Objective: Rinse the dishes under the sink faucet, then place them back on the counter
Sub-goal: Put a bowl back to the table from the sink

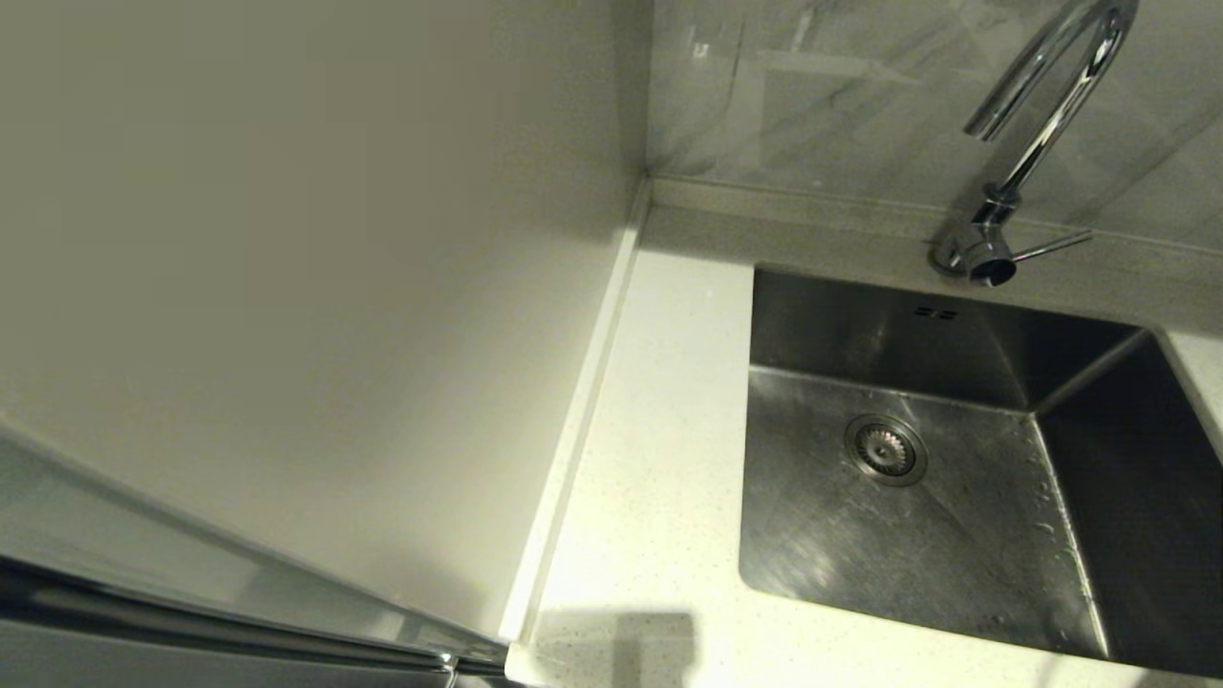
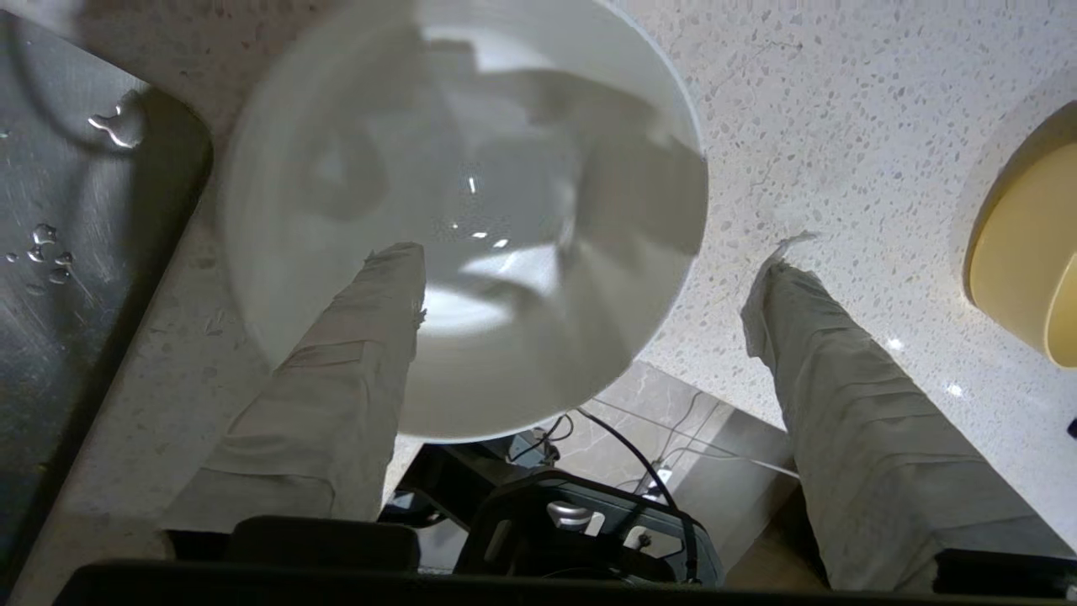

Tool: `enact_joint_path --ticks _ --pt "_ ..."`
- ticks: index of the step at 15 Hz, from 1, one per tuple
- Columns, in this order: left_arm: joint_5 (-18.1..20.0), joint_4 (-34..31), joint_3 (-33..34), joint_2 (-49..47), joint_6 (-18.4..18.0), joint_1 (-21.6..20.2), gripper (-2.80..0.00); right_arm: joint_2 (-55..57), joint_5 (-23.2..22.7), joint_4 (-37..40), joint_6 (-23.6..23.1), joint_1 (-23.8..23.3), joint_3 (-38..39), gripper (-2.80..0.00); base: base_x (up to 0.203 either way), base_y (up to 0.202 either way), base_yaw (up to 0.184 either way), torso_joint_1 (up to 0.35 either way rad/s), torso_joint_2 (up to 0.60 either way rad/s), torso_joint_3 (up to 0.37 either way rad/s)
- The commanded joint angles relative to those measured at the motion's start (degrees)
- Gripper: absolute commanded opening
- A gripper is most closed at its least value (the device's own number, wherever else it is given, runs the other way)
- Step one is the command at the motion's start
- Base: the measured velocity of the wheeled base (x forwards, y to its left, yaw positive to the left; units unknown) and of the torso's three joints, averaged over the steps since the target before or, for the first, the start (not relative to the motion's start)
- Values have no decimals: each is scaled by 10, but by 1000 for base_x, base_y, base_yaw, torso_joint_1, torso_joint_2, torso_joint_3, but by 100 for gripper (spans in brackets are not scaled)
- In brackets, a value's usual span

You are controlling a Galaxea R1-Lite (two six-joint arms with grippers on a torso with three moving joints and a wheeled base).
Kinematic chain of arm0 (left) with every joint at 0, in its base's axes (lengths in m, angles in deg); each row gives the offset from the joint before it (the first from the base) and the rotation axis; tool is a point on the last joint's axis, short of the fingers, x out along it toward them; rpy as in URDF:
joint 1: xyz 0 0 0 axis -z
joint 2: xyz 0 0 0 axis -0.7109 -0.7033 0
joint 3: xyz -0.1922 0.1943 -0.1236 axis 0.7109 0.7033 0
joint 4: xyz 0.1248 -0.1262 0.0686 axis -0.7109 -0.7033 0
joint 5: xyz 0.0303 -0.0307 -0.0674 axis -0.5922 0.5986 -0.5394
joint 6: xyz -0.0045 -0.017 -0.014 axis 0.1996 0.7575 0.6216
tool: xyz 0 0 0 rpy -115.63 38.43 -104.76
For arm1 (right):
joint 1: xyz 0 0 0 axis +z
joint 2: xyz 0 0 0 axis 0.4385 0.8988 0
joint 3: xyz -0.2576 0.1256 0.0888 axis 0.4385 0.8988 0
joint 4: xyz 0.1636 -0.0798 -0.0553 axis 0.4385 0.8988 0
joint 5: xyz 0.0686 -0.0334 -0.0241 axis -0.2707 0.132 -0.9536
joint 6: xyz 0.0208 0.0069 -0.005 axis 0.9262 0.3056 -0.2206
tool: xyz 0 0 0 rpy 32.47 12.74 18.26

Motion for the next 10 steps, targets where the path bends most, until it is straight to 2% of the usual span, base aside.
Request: enact_joint_path --ticks 1,10 --pt "0 0 0 2 0 0 -280 -3 0 2 0 0 -4 0 0 0 0 0 0 0" --pt "0 0 0 2 0 0 -280 -91 -25 8 12 0 -19 0 0 0 0 0 0 0"
